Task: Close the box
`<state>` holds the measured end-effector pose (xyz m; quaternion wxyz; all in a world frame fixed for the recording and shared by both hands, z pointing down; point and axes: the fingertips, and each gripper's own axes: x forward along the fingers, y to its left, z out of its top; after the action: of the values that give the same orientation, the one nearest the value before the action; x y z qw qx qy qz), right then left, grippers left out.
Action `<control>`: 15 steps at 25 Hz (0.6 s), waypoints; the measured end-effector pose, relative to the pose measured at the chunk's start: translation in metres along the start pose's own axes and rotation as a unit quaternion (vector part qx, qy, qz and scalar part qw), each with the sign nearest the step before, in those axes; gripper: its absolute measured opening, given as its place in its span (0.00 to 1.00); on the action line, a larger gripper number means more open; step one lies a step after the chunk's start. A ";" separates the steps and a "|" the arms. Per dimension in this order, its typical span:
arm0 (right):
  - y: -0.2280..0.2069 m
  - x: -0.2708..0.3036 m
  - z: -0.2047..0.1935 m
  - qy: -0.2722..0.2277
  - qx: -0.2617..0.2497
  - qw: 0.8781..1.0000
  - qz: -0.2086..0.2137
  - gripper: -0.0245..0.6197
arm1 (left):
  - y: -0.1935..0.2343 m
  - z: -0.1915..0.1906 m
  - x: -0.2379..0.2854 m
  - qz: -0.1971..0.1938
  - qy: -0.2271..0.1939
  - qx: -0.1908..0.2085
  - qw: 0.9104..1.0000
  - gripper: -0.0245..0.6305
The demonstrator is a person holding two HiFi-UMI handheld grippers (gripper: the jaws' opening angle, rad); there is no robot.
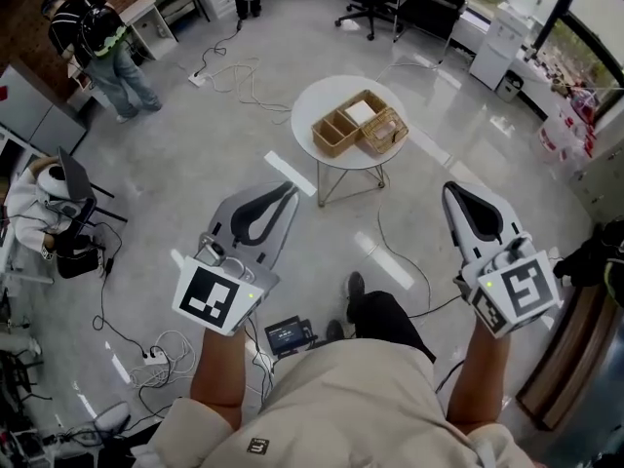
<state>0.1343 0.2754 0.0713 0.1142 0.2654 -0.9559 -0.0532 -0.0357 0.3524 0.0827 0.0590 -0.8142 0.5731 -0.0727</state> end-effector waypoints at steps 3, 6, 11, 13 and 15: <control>-0.014 0.031 0.000 -0.010 0.002 1.000 0.014 0.03 | 0.014 -0.003 0.017 0.004 0.005 0.004 1.000 0.07; -0.030 0.064 0.002 -0.015 -0.004 0.999 0.034 0.03 | 0.031 -0.007 0.040 0.015 0.011 0.005 1.000 0.07; -0.065 0.111 -0.002 -0.011 -0.006 0.998 0.056 0.03 | 0.059 -0.015 0.091 0.023 0.016 0.001 1.000 0.07; -0.082 0.127 -0.009 -0.007 -0.002 0.998 0.061 0.03 | 0.065 -0.018 0.112 0.022 0.020 -0.001 1.000 0.07; -0.099 0.143 -0.014 -0.006 0.003 0.998 0.064 0.03 | 0.074 -0.021 0.130 0.023 0.025 -0.004 0.999 0.07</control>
<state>0.0679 0.1160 0.0958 0.1109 0.2037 -0.9717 -0.0444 -0.0644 0.2047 0.0967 0.0428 -0.7987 0.5935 -0.0898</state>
